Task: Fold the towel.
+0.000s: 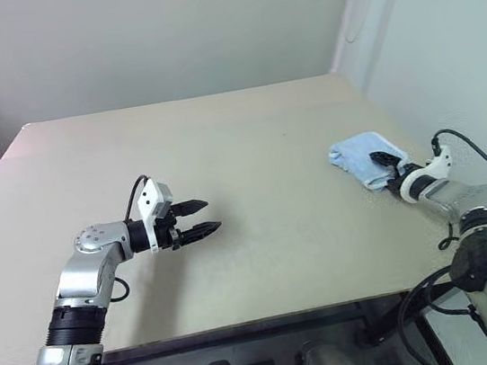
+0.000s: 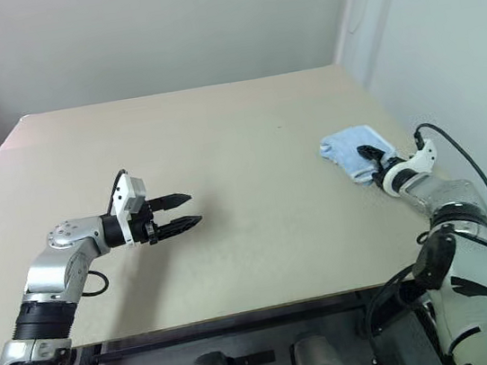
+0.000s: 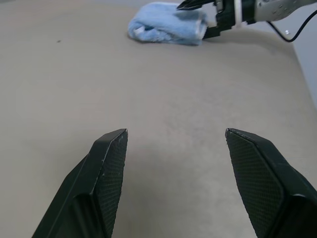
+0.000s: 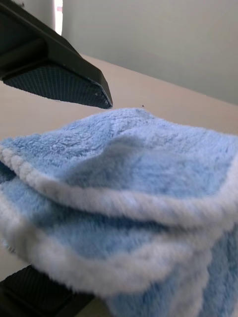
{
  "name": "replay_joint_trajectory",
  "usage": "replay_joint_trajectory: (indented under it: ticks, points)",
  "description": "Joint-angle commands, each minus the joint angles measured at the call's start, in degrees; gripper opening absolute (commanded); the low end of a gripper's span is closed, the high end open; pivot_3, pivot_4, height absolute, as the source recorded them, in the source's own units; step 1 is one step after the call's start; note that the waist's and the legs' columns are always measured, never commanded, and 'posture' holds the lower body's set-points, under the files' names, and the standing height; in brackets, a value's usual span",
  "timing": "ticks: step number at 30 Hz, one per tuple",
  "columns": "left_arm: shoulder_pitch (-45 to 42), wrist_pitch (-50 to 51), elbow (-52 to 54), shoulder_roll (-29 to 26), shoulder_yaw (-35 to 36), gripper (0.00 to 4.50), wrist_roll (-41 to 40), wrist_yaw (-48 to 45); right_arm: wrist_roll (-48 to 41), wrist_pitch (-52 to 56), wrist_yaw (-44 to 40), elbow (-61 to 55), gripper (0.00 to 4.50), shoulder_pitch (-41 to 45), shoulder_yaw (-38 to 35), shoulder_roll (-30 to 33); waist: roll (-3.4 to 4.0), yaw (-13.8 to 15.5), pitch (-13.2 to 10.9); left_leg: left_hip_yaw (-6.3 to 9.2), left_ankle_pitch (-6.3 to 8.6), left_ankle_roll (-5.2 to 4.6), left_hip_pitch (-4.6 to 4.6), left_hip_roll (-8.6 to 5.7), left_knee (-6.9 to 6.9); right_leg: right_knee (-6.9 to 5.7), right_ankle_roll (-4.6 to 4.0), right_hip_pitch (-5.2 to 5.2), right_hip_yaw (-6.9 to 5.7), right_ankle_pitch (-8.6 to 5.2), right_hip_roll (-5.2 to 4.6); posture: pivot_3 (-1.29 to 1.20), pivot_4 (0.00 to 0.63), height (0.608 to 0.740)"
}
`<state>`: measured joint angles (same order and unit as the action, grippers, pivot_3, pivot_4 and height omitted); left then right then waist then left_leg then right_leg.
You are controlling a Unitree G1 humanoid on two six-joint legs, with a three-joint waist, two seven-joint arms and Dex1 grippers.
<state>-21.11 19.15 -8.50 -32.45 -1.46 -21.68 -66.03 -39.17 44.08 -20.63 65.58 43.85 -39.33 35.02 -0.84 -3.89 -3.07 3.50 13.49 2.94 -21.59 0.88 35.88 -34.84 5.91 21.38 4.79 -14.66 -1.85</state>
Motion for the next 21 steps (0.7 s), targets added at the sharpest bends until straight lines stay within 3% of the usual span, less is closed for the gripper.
replay_joint_trajectory:
  ticks: [1, 5, 9, 16, 21]
  points:
    - [-1.70, -1.23, -0.21, -0.41, 0.73, 3.35, 0.19, 0.25, 1.08, 4.46, -2.05, -0.07, 4.46, -1.57, 0.82, 4.44, 0.00, 0.23, 0.00, 0.01, 0.06, 0.01, -0.05, -0.01, -0.02, -0.01, 0.01, -0.01, 0.00, -0.01, 0.00, 0.00, 0.000, 0.740]
    - [-2.02, -1.32, -0.85, -0.37, 1.10, 3.35, -0.01, 0.65, 1.70, 9.11, -9.67, -4.33, 4.46, -2.42, 3.87, 7.59, 0.04, 0.78, -0.01, 0.01, 0.11, -0.06, -0.90, -0.03, -0.06, -0.31, 0.10, 0.70, 0.00, -0.06, 0.06, 0.00, 0.000, 0.740]
    - [-2.20, -1.11, -1.37, -0.32, 1.66, 3.35, -0.47, 1.24, 2.46, 12.69, -18.49, -12.92, 4.46, -5.90, 9.00, 10.10, 0.23, 1.09, -0.12, 0.01, 0.10, -0.08, -0.97, 0.01, -0.21, -0.47, 0.17, 0.98, 0.04, -0.03, 0.18, 0.00, 0.000, 0.740]
    - [-2.16, -0.30, -1.40, -0.81, 2.73, 3.35, -1.19, 2.19, -1.59, 14.12, -28.84, -40.94, 4.46, -18.31, 10.24, 13.18, 0.52, 1.04, -0.23, -0.07, 0.10, -0.08, -0.86, 0.02, 0.04, -0.72, 0.29, 0.96, 0.19, -0.20, 0.24, 0.00, 0.000, 0.740]
    - [-2.18, -0.63, -1.71, -1.27, 3.24, 3.35, -0.77, 2.88, 0.36, 4.65, -31.43, -63.61, 4.46, -24.09, 14.31, 12.78, 0.51, 0.70, -0.24, -0.11, 0.10, -0.08, -0.80, 0.02, 0.28, -0.98, 0.28, 0.99, 0.28, -0.22, 0.26, 0.00, 0.000, 0.740]
